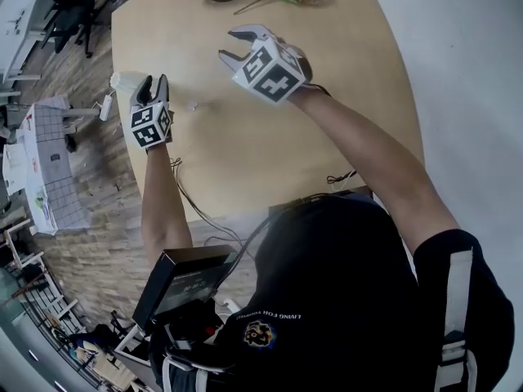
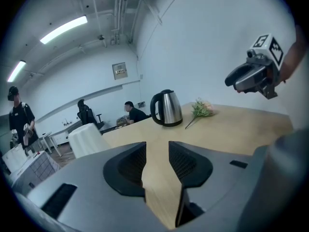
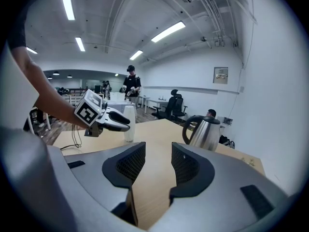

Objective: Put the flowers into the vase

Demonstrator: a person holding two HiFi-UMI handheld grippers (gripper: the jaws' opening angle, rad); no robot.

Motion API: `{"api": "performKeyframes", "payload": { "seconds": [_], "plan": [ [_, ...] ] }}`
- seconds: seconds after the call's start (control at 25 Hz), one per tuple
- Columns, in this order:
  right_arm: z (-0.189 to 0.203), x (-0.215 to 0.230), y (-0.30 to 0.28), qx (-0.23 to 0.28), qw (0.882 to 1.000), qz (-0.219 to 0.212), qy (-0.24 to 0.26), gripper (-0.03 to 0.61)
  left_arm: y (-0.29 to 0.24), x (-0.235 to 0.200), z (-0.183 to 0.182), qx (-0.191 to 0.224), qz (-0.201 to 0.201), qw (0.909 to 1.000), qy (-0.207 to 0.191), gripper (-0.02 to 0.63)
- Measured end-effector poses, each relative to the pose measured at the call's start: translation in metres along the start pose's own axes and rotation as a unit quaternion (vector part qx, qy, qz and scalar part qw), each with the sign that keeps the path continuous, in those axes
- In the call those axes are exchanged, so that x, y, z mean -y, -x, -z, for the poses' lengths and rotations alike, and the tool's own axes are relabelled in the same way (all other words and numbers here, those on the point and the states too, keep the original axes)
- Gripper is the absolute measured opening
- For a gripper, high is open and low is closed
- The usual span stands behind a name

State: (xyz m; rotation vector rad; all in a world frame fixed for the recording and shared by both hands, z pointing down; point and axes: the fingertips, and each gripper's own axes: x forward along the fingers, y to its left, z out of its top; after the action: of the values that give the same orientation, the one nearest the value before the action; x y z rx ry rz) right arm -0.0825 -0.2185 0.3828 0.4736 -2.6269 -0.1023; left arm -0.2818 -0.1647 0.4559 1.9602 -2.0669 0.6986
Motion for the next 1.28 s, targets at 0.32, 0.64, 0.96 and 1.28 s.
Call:
{"api": "performKeyframes", "payload": {
  "seconds": [0.32,0.64,0.96,1.28],
  "plan": [
    [0.042,0.056,0.036,-0.009,0.998,0.054,-0.036,0.163,-0.050,0.059,-0.042,0.003,0.052,0.9969,-0.058,0.147],
    [0.092,0.121,0.084,-0.019,0.989,0.125,-0.082,0.163,-0.101,0.132,-0.083,0.001,0.108,0.9872,-0.117,0.147],
    [0.149,0.152,0.125,-0.036,0.975,0.175,-0.129,0.163,-0.150,0.194,-0.126,0.005,0.156,0.9702,-0.185,0.149],
    [0.204,0.171,0.158,-0.063,0.962,0.210,-0.161,0.163,-0.194,0.257,-0.153,0.012,0.203,0.9455,-0.254,0.149]
  ]
}}
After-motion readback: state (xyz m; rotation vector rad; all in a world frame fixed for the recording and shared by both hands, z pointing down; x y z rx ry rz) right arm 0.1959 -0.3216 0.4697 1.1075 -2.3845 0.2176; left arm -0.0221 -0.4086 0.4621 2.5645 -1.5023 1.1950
